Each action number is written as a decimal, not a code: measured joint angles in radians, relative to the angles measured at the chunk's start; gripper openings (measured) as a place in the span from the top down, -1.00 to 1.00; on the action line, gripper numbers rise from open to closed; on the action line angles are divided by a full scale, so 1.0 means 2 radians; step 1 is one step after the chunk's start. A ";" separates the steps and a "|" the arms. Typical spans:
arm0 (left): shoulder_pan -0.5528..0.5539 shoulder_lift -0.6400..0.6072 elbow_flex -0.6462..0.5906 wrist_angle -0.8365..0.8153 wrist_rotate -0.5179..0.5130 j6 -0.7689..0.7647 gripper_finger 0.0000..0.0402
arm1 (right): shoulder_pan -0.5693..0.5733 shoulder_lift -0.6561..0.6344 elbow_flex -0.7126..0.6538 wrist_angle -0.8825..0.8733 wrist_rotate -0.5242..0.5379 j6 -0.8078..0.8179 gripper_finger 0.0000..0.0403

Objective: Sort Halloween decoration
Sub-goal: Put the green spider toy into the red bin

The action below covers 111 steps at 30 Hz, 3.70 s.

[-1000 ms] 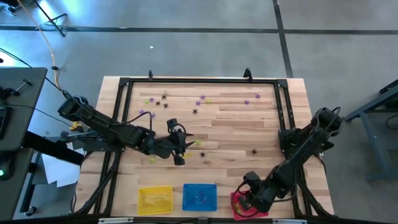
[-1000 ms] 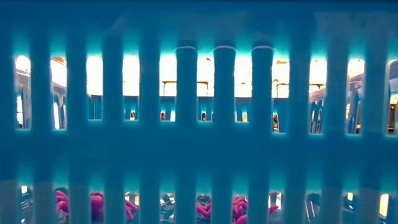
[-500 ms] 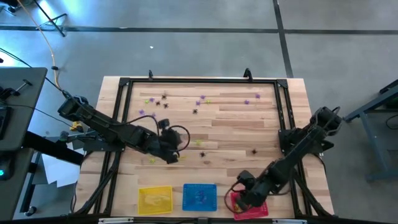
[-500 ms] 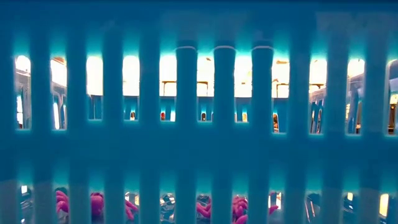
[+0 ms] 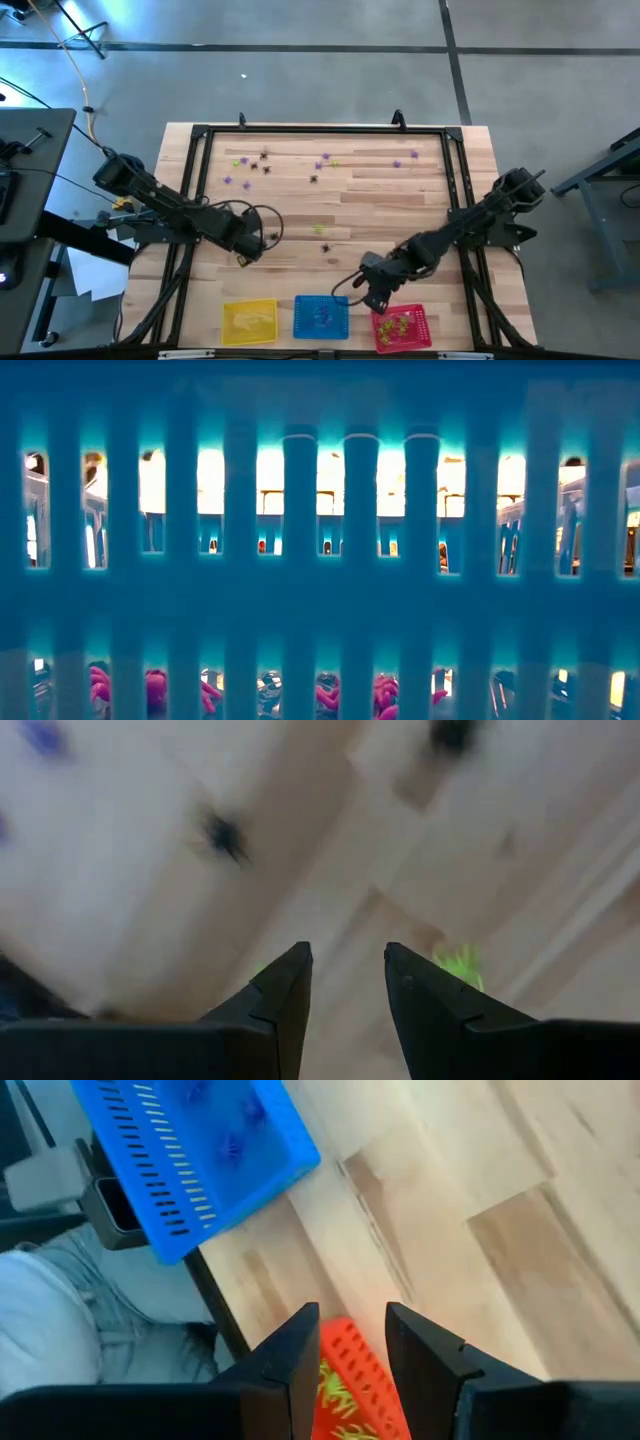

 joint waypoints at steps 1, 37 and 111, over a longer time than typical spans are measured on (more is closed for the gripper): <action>-0.004 0.000 -0.011 0.012 0.012 -0.007 0.42 | -0.005 0.000 0.000 -0.002 -0.002 -0.008 0.44; -0.077 0.101 -0.037 0.142 0.035 -0.075 0.60 | -0.028 0.000 0.000 -0.007 -0.018 -0.041 0.44; -0.063 0.008 0.067 0.562 -0.207 0.391 1.00 | -0.036 0.000 0.000 0.435 0.334 -0.494 0.44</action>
